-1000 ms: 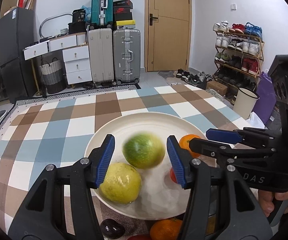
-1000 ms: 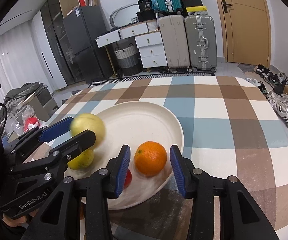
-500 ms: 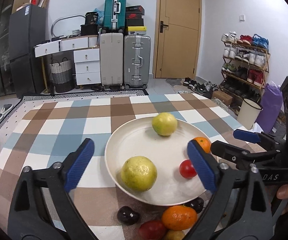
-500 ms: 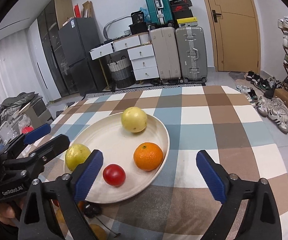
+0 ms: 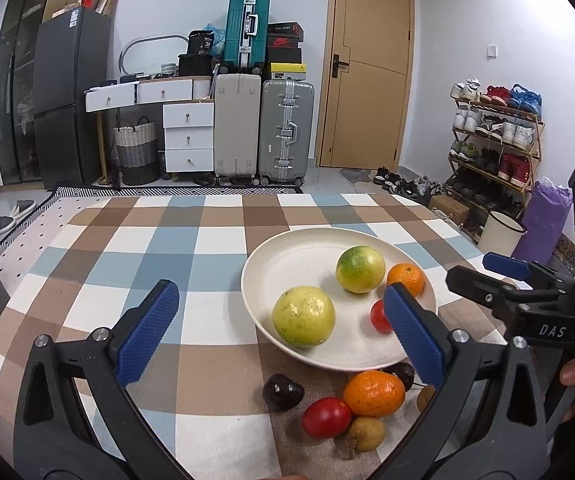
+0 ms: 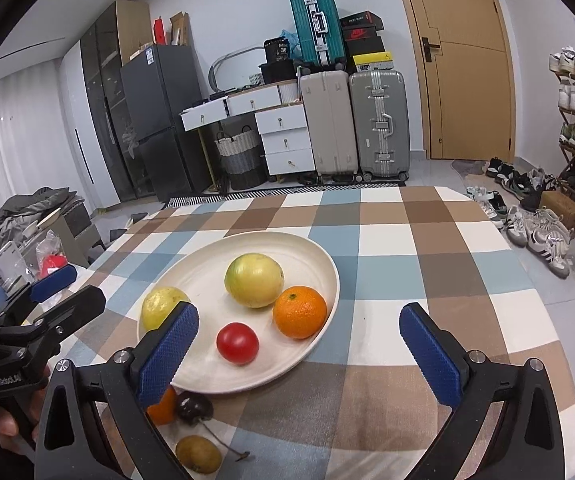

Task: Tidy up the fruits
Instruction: 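Open both tools releasing the citrus and orange onto the plate, then withdraw both tools from the plate toward the remaining fruits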

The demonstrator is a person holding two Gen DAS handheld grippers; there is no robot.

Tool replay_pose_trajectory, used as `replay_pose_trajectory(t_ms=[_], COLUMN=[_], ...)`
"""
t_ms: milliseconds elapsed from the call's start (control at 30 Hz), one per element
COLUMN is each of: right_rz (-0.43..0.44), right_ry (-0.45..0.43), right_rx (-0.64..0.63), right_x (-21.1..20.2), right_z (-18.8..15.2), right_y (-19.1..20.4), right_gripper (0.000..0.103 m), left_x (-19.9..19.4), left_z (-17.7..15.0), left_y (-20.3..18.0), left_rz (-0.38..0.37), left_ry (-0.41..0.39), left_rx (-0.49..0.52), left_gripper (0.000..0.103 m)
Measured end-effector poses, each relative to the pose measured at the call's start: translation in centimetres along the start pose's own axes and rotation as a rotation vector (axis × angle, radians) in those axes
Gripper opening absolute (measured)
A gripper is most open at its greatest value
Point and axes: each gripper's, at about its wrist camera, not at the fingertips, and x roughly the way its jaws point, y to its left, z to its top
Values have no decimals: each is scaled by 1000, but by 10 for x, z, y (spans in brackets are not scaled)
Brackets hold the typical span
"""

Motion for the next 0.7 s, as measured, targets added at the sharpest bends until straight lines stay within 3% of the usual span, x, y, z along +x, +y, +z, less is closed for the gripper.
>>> replay_pose_trajectory(t_ms=[700], right_rz=[22], right_ry=[-11], right_rx=[50], right_x=[-42], right_z=[-24], right_y=[1], right_gripper=[102], left_x=[-44], left_z=[-17], left_y=[7], left_rz=[-11], left_ry=[-10], left_rx=[-17], left_gripper=[102])
